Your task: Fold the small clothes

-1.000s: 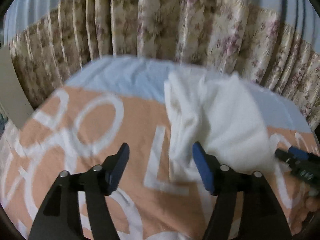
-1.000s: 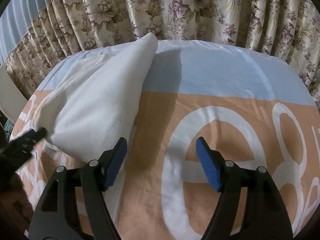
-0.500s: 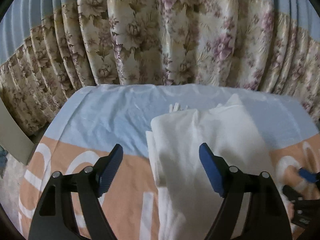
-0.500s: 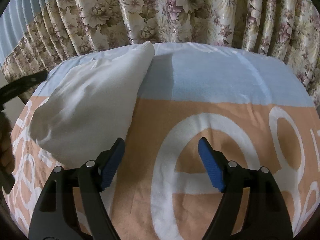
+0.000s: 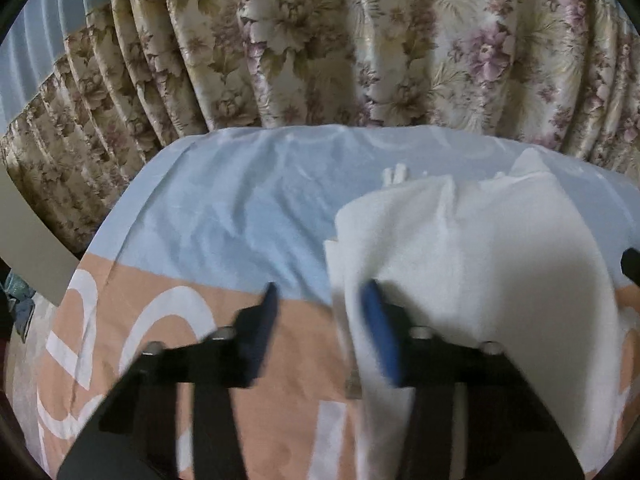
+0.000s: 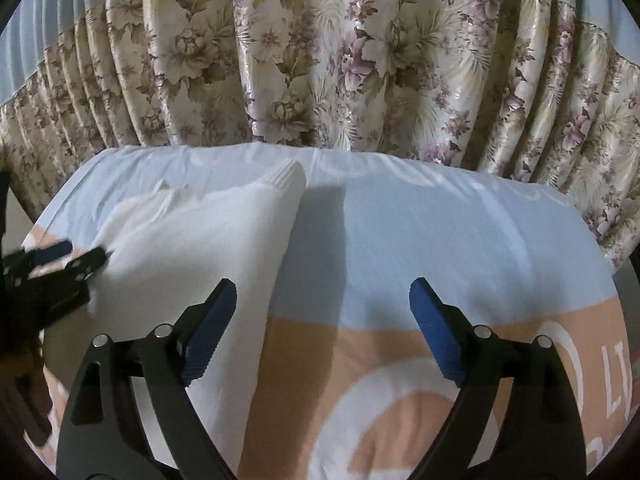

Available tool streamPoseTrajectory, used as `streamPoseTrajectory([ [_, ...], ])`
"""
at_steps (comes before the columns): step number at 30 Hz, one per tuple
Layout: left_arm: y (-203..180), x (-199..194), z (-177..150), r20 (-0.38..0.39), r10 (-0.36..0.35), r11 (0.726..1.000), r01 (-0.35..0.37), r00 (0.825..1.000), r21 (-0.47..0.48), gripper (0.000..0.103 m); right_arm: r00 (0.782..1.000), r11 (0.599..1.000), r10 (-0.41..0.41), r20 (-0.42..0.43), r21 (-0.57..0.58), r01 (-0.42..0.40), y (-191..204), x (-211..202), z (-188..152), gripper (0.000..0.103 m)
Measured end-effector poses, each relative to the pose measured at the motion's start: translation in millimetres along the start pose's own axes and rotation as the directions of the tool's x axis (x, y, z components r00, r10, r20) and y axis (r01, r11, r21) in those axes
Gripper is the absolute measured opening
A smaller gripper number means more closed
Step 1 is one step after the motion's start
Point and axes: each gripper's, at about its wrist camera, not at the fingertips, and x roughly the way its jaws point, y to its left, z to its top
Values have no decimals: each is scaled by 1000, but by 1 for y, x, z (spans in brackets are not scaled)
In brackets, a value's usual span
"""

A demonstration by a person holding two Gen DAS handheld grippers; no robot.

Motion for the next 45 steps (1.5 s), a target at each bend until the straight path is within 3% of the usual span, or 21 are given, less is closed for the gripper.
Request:
streamPoseTrajectory([
  [7,12,13,-11,-17,-1,999,0,1000,-50,41,999,1000,14,-40,20,-13,4,17,-5,90],
  [9,17,12,-11,-13,23,997,-24,1000,-72,63,999,999,26,-48,44,-24,0,18,-8,90],
  [11,29,6,-10,-18,15,992,-17,1000,-122,71,998,996,41,-47,79,-37,-7,17,-8,90],
  [15,37,-15,-10,19,-29,990,32,999,-137,71,996,991,84,-23,102,-81,-11,6,-6,93],
  [20,26,-44,-11,55,-190,975,195,980,-111,76,992,986,129,-4,104,-128,-10,-3,-3,95],
  [23,14,-37,-12,20,-196,975,197,980,-106,78,990,986,138,-9,95,-137,-5,-2,-3,95],
  [27,14,-25,-24,-22,-208,954,197,978,-225,84,990,987,139,-14,81,-137,3,-1,-7,95],
  [30,7,-25,-34,-16,-189,946,178,982,-271,88,990,986,142,-24,94,-140,7,0,-17,95],
  [34,-2,-25,-47,-7,-244,923,230,970,-307,88,983,977,178,-34,126,-173,15,2,-33,95],
  [36,-5,-19,-52,-24,-266,915,245,964,-321,93,982,976,186,-46,124,-179,18,5,-36,95],
  [41,-4,-19,-59,15,-261,908,251,965,-335,94,979,974,193,-61,137,-183,20,15,-42,95],
  [44,-7,-20,-62,35,-255,913,252,966,-321,94,969,958,237,-69,184,-222,15,24,-46,94],
  [45,-7,-20,-63,42,-258,913,257,965,-317,94,956,941,285,-76,215,-263,13,31,-48,90],
])
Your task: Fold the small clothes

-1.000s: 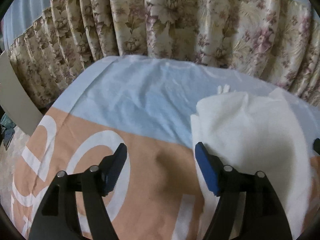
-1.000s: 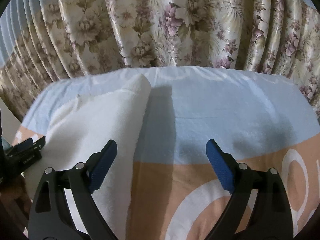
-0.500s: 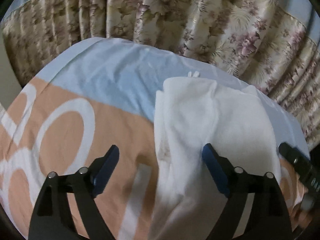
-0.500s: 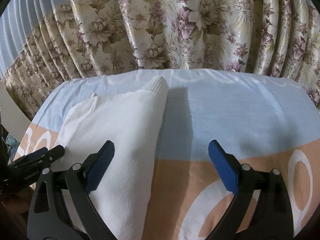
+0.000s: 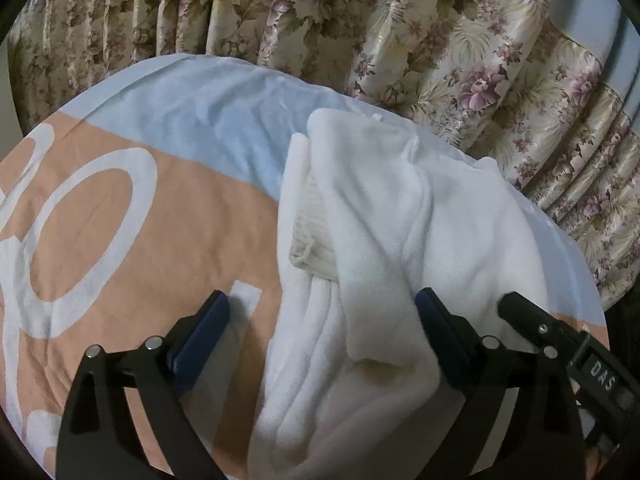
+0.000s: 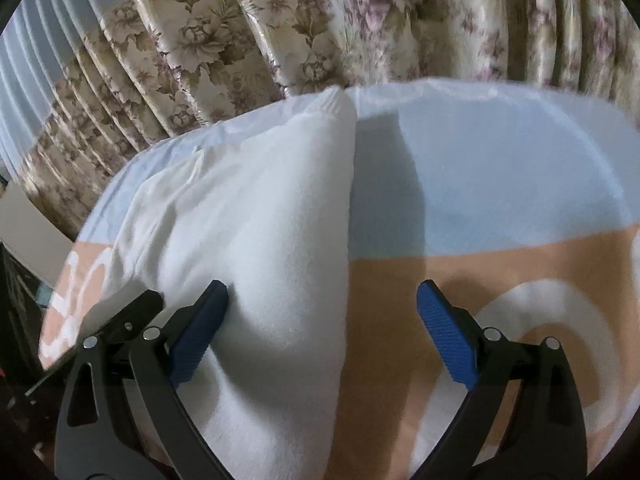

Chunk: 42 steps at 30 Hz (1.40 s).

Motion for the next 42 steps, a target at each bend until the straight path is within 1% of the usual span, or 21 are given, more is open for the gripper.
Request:
streamPoseTrajectory([
  [1,1,1,0,3,-5,1000,5,1000,-2,94,999,999,33,-8,19,-33,-3,3,-1,89],
  [2,1,1,1,5,-11,1000,11,1000,1,89,998,998,61,-3,28,-61,-5,5,-2,87],
  [3,1,0,1,11,-46,999,46,999,2,73,997,997,77,1,18,-77,-4,6,-2,76],
  [4,0,-1,1,10,-76,997,76,997,4,64,994,994,106,-1,10,-106,-3,6,-2,67],
  [5,-2,-1,0,10,-97,995,96,995,7,58,989,989,150,-4,4,-150,0,7,-2,57],
  [6,-5,-3,0,12,-97,995,97,995,8,54,989,989,150,-2,-6,-150,4,7,-3,55],
  [7,-6,-3,0,12,-102,995,102,995,6,52,990,990,142,1,-16,-142,6,6,-3,54],
  [10,-3,-3,0,15,-131,991,131,991,-20,47,985,985,173,2,22,-173,1,7,-3,51],
  [11,-4,-4,0,17,-135,991,135,991,-19,43,984,983,179,3,26,-179,0,7,-3,48],
  [12,-4,-6,1,19,-135,991,136,991,-17,40,984,984,179,3,15,-179,3,6,-3,45],
  [14,-6,-8,2,25,-134,991,135,991,-15,37,987,987,163,9,-13,-163,6,2,-3,42],
  [18,-7,-12,3,35,-138,990,139,990,-11,34,991,991,128,28,-43,-127,12,-2,-3,39],
  [22,-12,-19,5,46,-139,990,138,989,11,33,995,992,91,40,-94,-87,20,-8,-1,38],
  [28,-39,-29,6,53,-112,991,107,992,80,33,995,989,55,78,-138,-44,22,-27,6,38],
  [31,-64,-37,5,59,-116,988,109,992,113,33,994,984,29,102,-179,-11,18,-43,11,37],
  [35,-109,-47,2,58,-153,979,143,986,148,33,989,982,-4,145,-187,32,-2,-70,16,37],
  [39,-155,-57,-12,52,-186,968,174,981,180,33,981,981,-42,187,-179,76,-40,-106,18,37],
  [42,-190,-61,-33,29,-206,960,197,978,198,33,976,978,-73,207,-177,111,-73,-131,8,37],
])
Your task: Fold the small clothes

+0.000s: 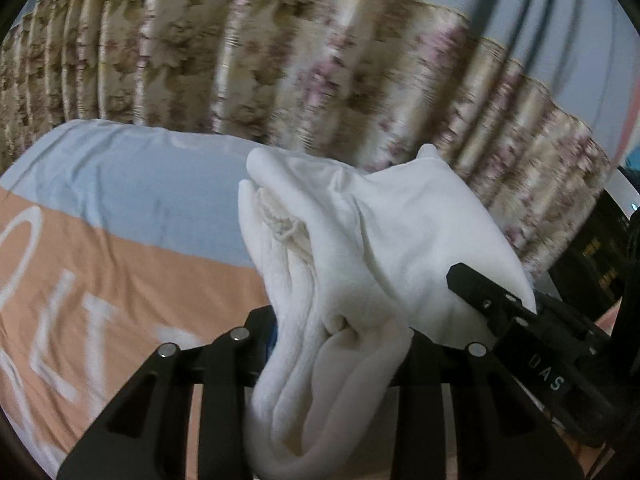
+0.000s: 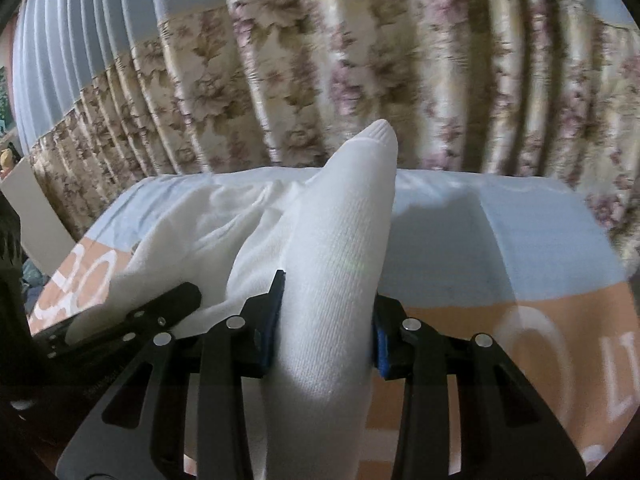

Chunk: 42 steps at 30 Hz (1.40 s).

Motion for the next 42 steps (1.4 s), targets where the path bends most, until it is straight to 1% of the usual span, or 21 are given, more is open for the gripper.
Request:
streamPoseTrajectory([
  [4,-41,11,-26,-46,-8,999,9,999,37,33,999,999,-44,-10,-6,44,-39,-25,-23,37],
  [7,-63,24,-48,-84,31,997,-25,996,77,34,996,996,-83,-34,-14,83,-63,-33,-47,37],
  [9,-66,30,-60,-95,67,994,-58,993,89,38,994,996,-90,-64,4,90,-76,-30,-64,38],
  [10,-65,30,-63,-89,78,994,-70,993,88,41,992,995,-91,-87,21,93,-84,-25,-76,38],
  [11,-63,29,-64,-84,92,993,-85,992,86,46,992,995,-90,-93,31,94,-86,-23,-82,40],
  [12,-61,27,-67,-81,103,992,-96,991,86,56,992,994,-94,-86,39,98,-88,-22,-91,42],
  [13,-57,25,-66,-72,127,989,-120,989,86,61,992,994,-98,-74,40,101,-87,-23,-94,43],
  [14,-53,23,-66,-60,149,986,-144,987,81,71,993,993,-104,-63,41,106,-86,-25,-96,44],
  [15,-46,20,-67,-50,164,985,-161,985,66,77,992,993,-111,-58,41,113,-85,-27,-97,46],
  [17,-42,16,-71,-43,181,982,-178,982,66,80,991,991,-126,-48,34,128,-83,-29,-98,48],
  [20,-43,6,-78,-12,200,976,-198,980,86,80,988,988,-152,-32,31,153,-82,-35,-101,56],
  [26,-42,-26,-82,21,202,978,-203,979,43,79,981,980,-195,7,44,194,-79,-64,-105,58],
  [28,-40,-40,-82,50,211,975,-214,976,52,79,978,977,-209,23,39,208,-76,-77,-104,65],
  [29,-39,-47,-82,66,221,973,-225,973,56,80,975,975,-220,34,38,218,-75,-83,-103,74],
  [30,-37,-53,-82,80,229,970,-234,970,58,80,970,971,-237,53,42,235,-74,-93,-103,78],
  [32,-34,-61,-84,99,260,961,-267,961,72,81,968,970,-240,73,52,237,-71,-106,-103,80],
  [34,-27,-63,-89,91,293,950,-300,952,90,81,964,967,-254,82,56,250,-66,-119,-104,83],
  [36,-14,-62,-97,61,339,935,-343,939,90,81,961,964,-263,90,58,259,-61,-129,-109,87],
  [38,1,-62,-105,27,375,923,-376,927,83,81,958,962,-271,93,61,266,-55,-139,-116,88],
  [40,14,-67,-114,20,399,913,-400,917,82,81,958,961,-272,92,71,266,-48,-149,-126,89],
  [42,28,-79,-122,21,401,914,-401,916,67,81,959,961,-270,85,80,263,-44,-155,-132,90],
])
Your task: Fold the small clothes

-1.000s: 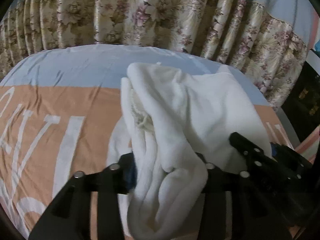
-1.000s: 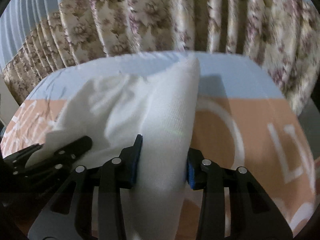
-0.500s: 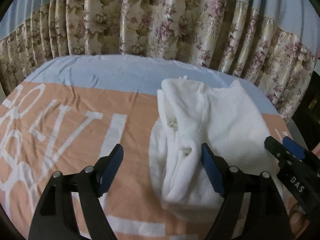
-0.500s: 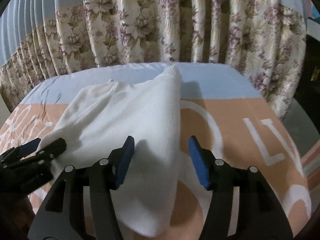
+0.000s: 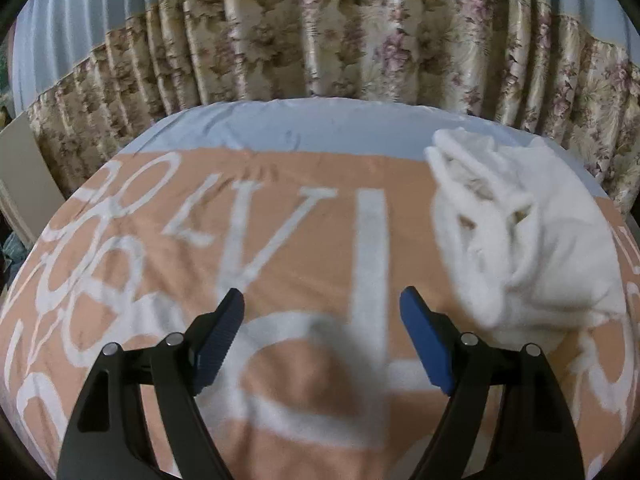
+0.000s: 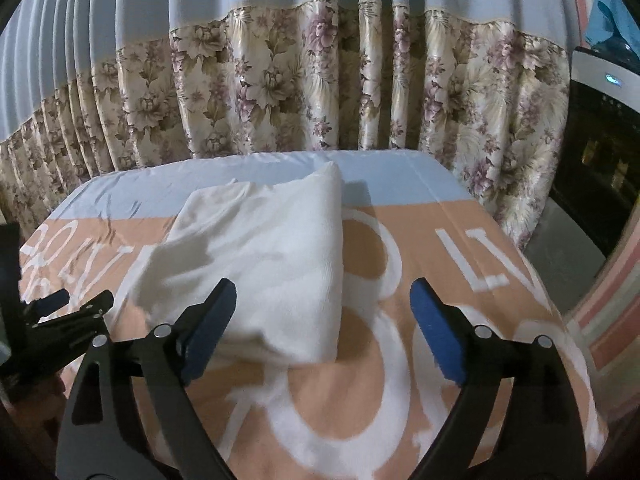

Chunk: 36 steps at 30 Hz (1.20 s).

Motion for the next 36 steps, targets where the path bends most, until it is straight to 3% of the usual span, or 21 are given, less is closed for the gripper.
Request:
streamPoseTrajectory([
  [7,47,-48,-20,32,19,1000,-19,999,-1,81,1000,999,8,9,44,-9,15,-49,-20,96],
  [13,68,-91,-22,13,-10,1000,10,1000,-19,94,998,999,25,-49,24,-24,49,-76,-28,100],
  [18,70,-116,-18,68,-14,1000,14,998,4,100,997,999,39,-72,-5,-39,77,-85,-24,100],
  [20,71,-120,-17,107,-34,999,34,994,-3,101,998,998,37,-55,-47,-39,89,-87,-20,100],
  [29,81,-113,-15,112,-28,999,30,993,-16,101,999,996,44,-8,-78,-44,104,-98,-9,100],
  [33,86,-113,-11,101,-90,995,94,991,-32,101,999,997,39,-7,-64,-39,101,-95,-8,100],
  [36,89,-117,-8,117,-94,994,99,989,-43,101,999,998,49,-5,-42,-49,97,-93,-9,100],
])
